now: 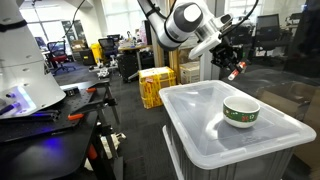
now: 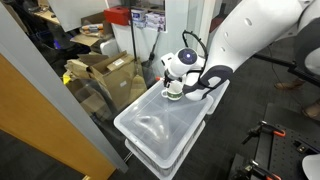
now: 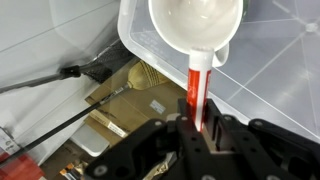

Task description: Take the marker and put it in the cup

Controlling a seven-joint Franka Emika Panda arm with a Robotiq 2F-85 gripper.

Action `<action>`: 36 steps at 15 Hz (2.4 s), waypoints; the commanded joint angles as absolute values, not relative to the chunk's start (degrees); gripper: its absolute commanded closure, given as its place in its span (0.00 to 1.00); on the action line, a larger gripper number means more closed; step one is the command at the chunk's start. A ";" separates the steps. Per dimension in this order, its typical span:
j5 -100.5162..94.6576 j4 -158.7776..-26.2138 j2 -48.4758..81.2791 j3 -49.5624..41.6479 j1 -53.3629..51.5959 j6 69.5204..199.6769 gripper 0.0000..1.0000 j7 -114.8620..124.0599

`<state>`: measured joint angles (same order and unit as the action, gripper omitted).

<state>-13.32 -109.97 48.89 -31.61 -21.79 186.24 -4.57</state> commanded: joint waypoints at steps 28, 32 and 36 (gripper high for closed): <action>11.68 -104.07 63.81 -33.85 -22.57 198.27 0.95 -4.35; 11.56 -104.13 64.05 -32.68 -21.55 198.27 0.95 -4.27; 11.35 -104.26 64.07 -31.40 -20.41 198.27 0.56 -4.34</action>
<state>10.71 -105.19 64.00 -32.67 -21.76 198.27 -4.18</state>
